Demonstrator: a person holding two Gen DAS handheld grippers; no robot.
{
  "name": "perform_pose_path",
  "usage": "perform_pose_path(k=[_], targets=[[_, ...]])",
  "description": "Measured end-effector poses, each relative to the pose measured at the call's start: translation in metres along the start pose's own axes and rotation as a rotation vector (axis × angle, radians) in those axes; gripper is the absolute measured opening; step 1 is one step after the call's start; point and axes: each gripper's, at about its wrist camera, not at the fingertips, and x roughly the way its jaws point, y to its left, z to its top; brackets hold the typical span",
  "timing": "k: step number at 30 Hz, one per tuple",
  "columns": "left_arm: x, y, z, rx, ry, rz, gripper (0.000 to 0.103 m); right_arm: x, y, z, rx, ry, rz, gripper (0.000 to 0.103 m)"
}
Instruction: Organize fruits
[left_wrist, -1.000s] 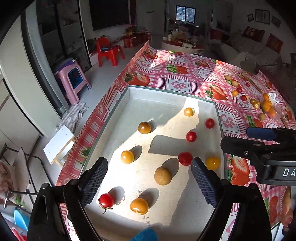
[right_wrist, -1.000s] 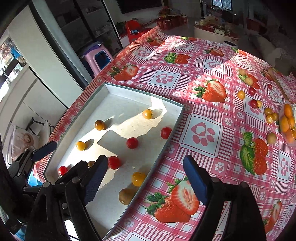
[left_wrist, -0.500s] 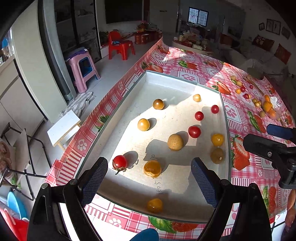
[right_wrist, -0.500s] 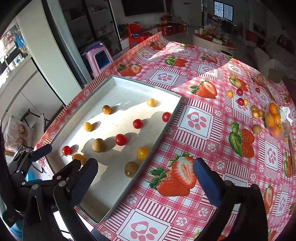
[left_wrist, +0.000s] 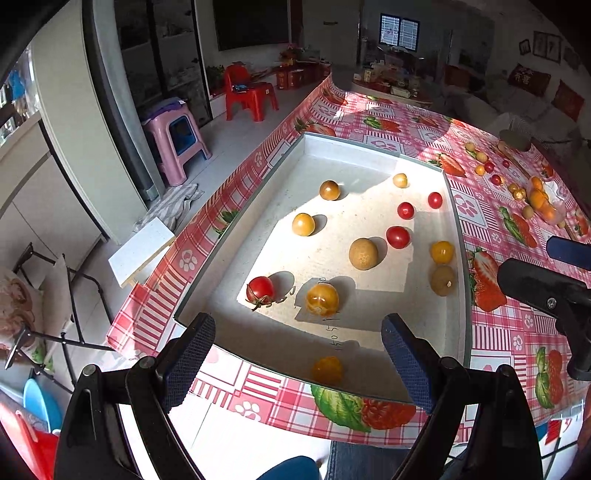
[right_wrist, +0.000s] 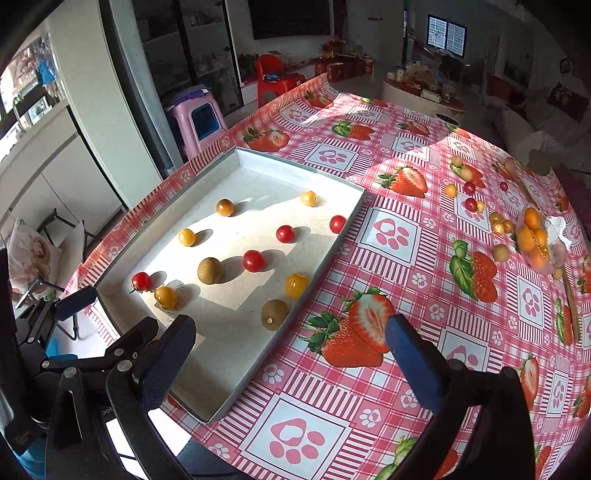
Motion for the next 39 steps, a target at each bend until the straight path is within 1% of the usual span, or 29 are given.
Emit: perform_pose_path(k=[8,13,22,39], targets=[[-0.009,-0.004,-0.006,0.017,-0.016,-0.012,0.092,-0.007,0.006,-0.008,-0.004,-0.015,-0.009,0.103],[-0.013,-0.006,-0.01,0.027,-0.025,-0.009,0.092,-0.009,0.006,-0.014,-0.002,-0.02,-0.02,0.103],[-0.018,-0.01,-0.014,0.043,-0.03,0.005,0.092,-0.01,0.002,-0.023,0.015,-0.02,-0.013,0.103],[-0.019,-0.013,-0.015,0.051,-0.034,0.026,0.092,-0.013,0.002,-0.025,0.016,-0.031,-0.003,0.103]])
